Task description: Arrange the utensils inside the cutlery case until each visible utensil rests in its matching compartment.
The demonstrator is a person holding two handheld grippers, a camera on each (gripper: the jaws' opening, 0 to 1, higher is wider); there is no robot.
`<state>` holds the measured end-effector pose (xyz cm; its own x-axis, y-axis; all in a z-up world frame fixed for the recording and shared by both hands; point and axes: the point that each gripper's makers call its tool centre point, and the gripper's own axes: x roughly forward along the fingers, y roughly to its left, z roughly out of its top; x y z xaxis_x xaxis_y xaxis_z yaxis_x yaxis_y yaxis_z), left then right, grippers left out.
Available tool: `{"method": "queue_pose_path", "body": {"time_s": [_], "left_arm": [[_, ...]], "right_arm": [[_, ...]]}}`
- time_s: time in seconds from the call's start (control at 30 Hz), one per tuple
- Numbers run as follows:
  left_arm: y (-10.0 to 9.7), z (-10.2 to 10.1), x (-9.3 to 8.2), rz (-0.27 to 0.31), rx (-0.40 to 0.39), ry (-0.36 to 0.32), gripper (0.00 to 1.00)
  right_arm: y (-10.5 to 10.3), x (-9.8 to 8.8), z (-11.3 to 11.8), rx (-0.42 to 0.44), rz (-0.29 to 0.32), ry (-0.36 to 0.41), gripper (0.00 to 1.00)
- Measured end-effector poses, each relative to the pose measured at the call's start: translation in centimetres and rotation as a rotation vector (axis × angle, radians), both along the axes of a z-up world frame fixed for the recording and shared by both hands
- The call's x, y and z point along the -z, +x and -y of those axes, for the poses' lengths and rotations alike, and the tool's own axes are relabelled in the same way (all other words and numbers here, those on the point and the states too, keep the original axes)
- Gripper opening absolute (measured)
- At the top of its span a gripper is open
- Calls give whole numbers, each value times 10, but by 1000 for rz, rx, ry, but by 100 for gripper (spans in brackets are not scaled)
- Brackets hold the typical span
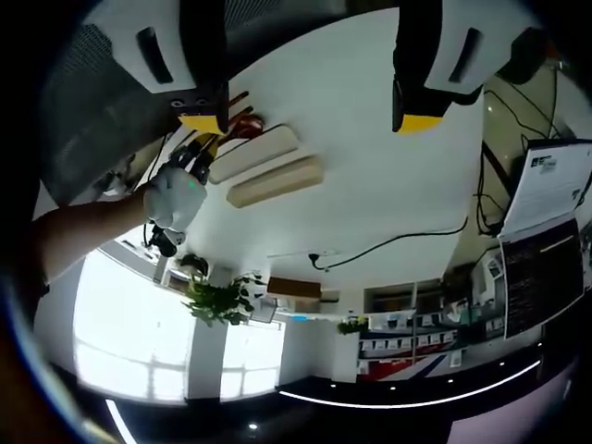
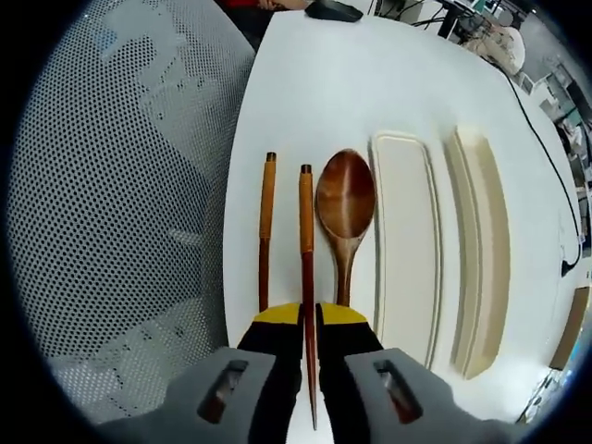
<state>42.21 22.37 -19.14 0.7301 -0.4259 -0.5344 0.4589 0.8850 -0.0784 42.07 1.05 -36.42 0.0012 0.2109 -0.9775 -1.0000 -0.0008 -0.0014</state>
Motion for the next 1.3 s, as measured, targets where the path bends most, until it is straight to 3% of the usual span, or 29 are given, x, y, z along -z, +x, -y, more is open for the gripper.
{"method": "queue_pose_path", "body": {"time_s": [0.17,0.37,0.77,1.3], "left_arm": [[1,0,0,1,1,0,74],[1,-1,0,2,2,4,74],[1,0,1,0,1,8,74],[1,0,0,5,2,10,73]], "right_arm": [[0,0,0,-13,7,4,1],[-5,-2,0,-6,-30,16,0],[-5,-22,2,1,-54,36,0],[17,-49,6,12,-10,20,0]]}}
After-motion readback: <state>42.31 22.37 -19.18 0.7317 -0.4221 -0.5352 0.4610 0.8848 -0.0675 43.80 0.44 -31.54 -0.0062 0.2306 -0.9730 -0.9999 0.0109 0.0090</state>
